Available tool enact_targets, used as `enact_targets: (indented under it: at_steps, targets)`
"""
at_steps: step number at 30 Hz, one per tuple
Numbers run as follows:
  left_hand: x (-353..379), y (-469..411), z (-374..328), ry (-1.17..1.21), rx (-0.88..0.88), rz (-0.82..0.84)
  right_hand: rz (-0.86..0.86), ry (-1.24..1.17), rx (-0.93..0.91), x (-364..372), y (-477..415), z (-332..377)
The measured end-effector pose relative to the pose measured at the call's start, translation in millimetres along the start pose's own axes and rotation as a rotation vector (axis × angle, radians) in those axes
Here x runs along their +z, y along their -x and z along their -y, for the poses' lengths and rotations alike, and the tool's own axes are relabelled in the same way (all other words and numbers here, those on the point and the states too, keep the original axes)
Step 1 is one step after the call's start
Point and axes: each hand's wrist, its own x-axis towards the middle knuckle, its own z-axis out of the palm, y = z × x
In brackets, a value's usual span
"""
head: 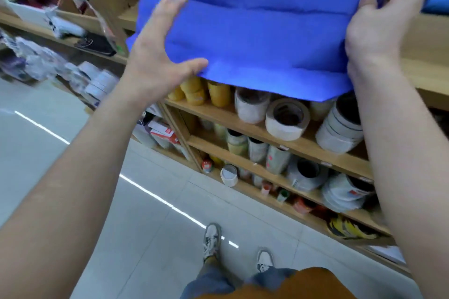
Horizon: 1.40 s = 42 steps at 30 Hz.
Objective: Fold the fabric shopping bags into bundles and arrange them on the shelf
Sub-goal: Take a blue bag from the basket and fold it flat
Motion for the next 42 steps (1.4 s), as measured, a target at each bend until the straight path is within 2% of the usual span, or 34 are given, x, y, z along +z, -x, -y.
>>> enact_targets:
  at_steps: [1,3,4,6,9,11,13,15,16,17,18,22,24,26,28,30,33,37,40,41,42]
  targets:
    - [6,3,1,-0.043,0.064,0.156,-0.014,-0.007,0.024,4,-4,0]
    - [17,4,12,-0.312,0.209,0.372,-0.043,0.008,0.07,13,-11,0]
    - [19,0,22,-0.436,0.25,0.391,-0.038,0.022,0.082,17,-13,1]
    - [15,-15,39,-0.504,0.29,0.301,0.01,0.074,0.094,24,-13,4]
    - [2,-39,49,-0.372,0.277,0.239,0.062,0.302,0.056,22,-6,9]
    - [-5,-50,50,-0.359,0.299,0.219,0.093,0.431,-0.087,10,9,23]
    - [-7,-60,50,-0.408,0.35,0.18,0.313,0.391,-0.215,-3,24,41]
    - [-8,-68,49,-0.454,0.399,0.144,0.708,0.326,-0.174,-12,40,64]
    - [-8,-72,50,-0.466,0.409,0.131,0.86,0.335,-0.146,-14,47,71]
    - [-7,-77,50,-0.476,0.406,0.129,0.923,0.357,-0.113,-12,52,74]
    - [-6,-82,50,-0.488,0.394,0.142,0.899,0.371,-0.088,-10,55,71]
    - [-20,-106,46,-0.457,0.218,0.286,0.535,0.368,0.017,-5,52,49]
    - [-38,-119,55,-0.402,0.063,0.374,0.48,0.364,0.072,-4,47,45]
    - [-55,-129,72,-0.2,-0.128,0.406,0.433,0.318,0.119,-4,42,43]
    - [-59,-132,88,0.013,-0.244,0.307,0.342,0.295,0.107,2,38,40]
    - [-48,-135,101,0.053,-0.268,0.122,0.246,0.32,0.055,9,33,36]
    - [-23,-137,109,-0.034,-0.221,-0.033,0.191,0.374,0.04,12,28,31]
    - [-14,-141,107,-0.15,-0.059,-0.044,0.251,0.557,-0.041,14,26,28]
    - [-16,-148,105,-0.372,0.274,0.124,0.301,0.717,-0.184,15,30,26]
    - [-15,-150,107,-0.362,0.327,0.235,0.344,0.768,-0.236,14,30,25]
    - [-15,-149,108,-0.304,0.308,0.341,0.416,0.791,-0.254,12,30,26]
